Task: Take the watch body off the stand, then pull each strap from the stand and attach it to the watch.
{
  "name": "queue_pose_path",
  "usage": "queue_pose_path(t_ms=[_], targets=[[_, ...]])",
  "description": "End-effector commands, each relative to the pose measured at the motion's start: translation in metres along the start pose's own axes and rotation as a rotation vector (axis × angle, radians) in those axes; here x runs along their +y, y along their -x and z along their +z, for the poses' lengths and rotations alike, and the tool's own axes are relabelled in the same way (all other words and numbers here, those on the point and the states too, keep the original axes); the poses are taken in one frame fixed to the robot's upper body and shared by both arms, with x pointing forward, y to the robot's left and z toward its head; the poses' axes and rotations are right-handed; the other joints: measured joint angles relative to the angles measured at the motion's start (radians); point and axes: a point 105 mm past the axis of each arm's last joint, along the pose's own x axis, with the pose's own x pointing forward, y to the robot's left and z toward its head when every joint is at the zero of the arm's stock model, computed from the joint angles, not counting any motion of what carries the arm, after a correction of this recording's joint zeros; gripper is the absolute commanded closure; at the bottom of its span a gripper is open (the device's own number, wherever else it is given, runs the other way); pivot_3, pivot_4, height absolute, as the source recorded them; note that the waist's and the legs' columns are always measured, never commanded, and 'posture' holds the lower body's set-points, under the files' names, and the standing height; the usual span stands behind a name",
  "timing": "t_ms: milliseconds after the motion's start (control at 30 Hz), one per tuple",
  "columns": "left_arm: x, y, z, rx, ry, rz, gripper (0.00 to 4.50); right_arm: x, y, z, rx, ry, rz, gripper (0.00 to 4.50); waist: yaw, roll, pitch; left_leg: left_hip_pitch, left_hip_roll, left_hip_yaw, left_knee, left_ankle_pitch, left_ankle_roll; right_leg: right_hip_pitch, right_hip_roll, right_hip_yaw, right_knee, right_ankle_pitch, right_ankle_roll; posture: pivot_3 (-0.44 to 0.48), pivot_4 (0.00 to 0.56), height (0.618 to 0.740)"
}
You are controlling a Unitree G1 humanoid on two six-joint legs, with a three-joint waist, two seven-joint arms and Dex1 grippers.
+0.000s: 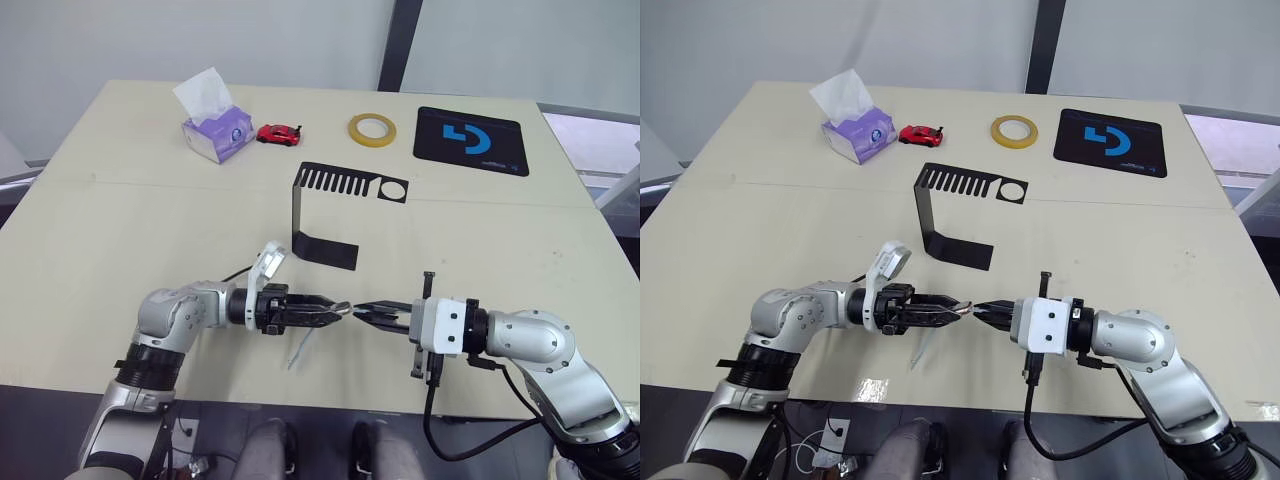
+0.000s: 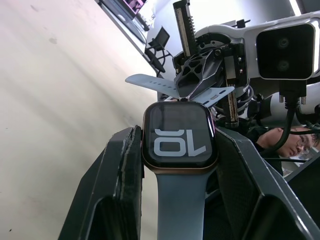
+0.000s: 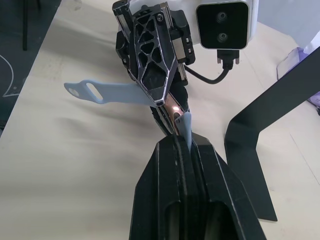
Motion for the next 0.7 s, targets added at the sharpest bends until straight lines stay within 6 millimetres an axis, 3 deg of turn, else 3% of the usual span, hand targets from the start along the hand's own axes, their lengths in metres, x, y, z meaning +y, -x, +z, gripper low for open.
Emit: queue_pose_path(t_ms=[33, 700], targets=[[-0.011, -0.012, 0.004, 0.009, -0.031, -0.042, 2.81, 0.000, -0.003, 0.010, -0.024, 0.045, -0.002, 4.50, 0.000, 0.000, 0.000, 0.000, 0.000, 0.000, 0.000, 0.000, 0.000, 0.000, 0.000, 0.000, 0.000, 0.000, 0.000, 0.000, 0.150, 0.740], [-0.019, -0.023, 0.015, -0.054, 0.014, -0.025, 2.81, -0.009, -0.005, 0.008, 0.017, 0.129, -0.054, 4.50, 0.000, 0.000, 0.000, 0.000, 0.000, 0.000, 0.000, 0.000, 0.000, 0.000, 0.001, 0.000, 0.000, 0.000, 0.000, 0.000, 0.150, 0.740]])
